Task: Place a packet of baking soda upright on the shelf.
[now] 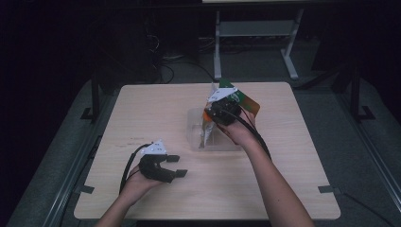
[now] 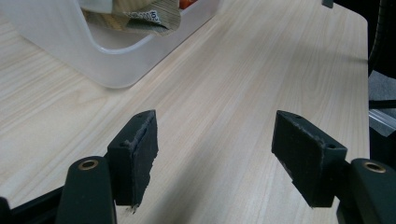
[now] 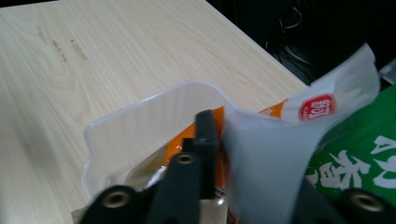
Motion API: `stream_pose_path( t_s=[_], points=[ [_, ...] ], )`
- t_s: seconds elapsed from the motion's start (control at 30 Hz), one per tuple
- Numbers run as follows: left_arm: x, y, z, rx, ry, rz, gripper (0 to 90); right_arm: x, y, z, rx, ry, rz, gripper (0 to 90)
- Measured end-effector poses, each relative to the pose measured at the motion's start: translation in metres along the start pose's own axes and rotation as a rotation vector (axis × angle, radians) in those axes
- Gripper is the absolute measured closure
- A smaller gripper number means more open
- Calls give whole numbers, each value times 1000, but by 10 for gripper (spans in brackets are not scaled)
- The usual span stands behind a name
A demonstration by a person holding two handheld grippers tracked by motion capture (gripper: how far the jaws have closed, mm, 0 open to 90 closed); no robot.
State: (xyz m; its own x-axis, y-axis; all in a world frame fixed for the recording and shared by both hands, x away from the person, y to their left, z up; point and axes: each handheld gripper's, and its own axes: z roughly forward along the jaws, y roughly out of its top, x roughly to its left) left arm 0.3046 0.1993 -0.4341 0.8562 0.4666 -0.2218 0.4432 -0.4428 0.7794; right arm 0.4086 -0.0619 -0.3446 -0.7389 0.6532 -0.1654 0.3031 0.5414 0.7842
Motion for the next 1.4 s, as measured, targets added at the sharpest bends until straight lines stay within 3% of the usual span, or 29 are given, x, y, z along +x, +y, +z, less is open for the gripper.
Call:
stream_pose_path(
  t_s=[0.13,0.3,0.43,0.6,0.8,0.93,0.97,1.0,1.17,1.4],
  points=[
    [1,0,-1,10,4,8,310,3,3,-11,-32,37,21,616],
    [1,0,-1,3,8,1,306,9,-4,-25,-23,33,15,525],
    [1,0,-1,14,4,6,299,12,-15,-39,-38,46,42,491],
    [0,0,1,23,-1,24,293,13,-34,-56,-64,95,79,466],
    [-3,-1,4,38,-9,32,288,17,-62,-66,-56,160,100,442],
    [-4,0,5,68,-12,67,284,19,-82,-70,-42,178,129,430],
    [-5,-1,6,71,-19,58,283,19,-88,-71,-40,181,131,426],
    [-4,0,7,78,-17,82,282,19,-93,-71,-37,186,137,422],
    [-8,-2,10,99,-32,81,276,21,-114,-75,-2,193,158,404],
    [-10,-3,15,128,-47,113,262,26,-139,-81,30,210,133,376]
  ],
)
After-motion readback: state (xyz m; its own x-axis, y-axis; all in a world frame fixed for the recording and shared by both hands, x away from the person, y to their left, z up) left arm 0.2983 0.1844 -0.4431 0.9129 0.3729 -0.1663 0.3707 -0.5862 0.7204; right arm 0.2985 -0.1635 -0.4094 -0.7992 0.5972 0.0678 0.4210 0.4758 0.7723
